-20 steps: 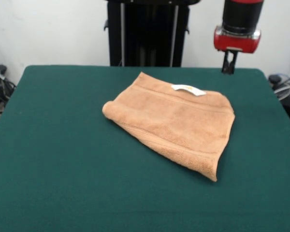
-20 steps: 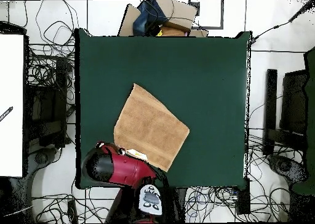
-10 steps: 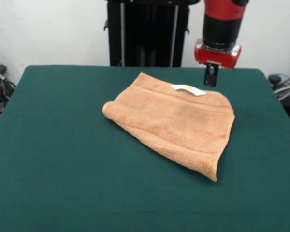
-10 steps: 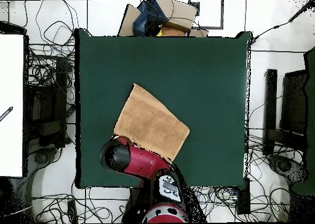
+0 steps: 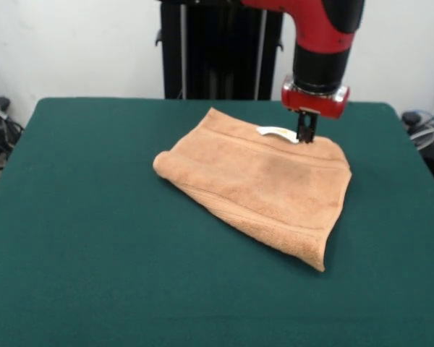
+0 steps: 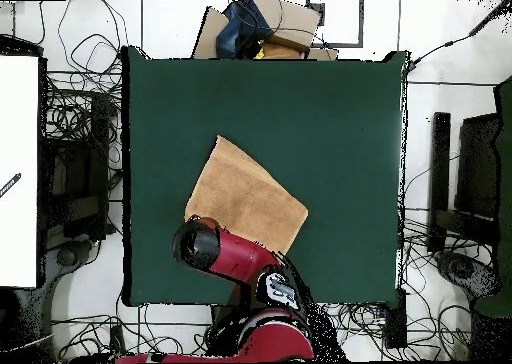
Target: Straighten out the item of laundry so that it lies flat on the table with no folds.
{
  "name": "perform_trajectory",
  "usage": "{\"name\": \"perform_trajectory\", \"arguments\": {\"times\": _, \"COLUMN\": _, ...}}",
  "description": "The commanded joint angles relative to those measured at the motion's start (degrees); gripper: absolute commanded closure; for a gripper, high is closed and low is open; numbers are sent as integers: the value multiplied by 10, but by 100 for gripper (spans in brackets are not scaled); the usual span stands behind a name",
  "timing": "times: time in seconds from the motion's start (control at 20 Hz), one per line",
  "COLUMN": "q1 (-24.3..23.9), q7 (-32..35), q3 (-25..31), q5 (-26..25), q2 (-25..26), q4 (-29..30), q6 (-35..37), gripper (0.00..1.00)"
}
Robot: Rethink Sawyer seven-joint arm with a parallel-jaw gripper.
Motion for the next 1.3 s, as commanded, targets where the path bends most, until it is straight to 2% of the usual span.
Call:
{"name": "perform_trajectory", "arguments": {"times": 0.05, "q1": 9, "q7": 93, "q3": 13, "q5": 1, "q2": 49, "q4": -64, "q6": -33, "gripper": 100}}
{"name": "perform_trajectory", "arguments": {"times": 0.35, "q1": 7, "q7": 90, "q3": 12, "q5": 0, "q2": 46, "q4": -71, "q6": -19, "gripper": 100}}
{"name": "perform_trajectory", "arguments": {"times": 0.75, "q1": 23, "q7": 88, "q3": -2, "q5": 4, "q2": 75, "q4": -104, "q6": -20, "gripper": 100}}
{"name": "perform_trajectory", "arguments": {"times": 1.3, "q1": 29, "q7": 109, "q3": 14, "q5": 8, "q2": 75, "q4": -88, "q6": -34, "gripper": 100}}
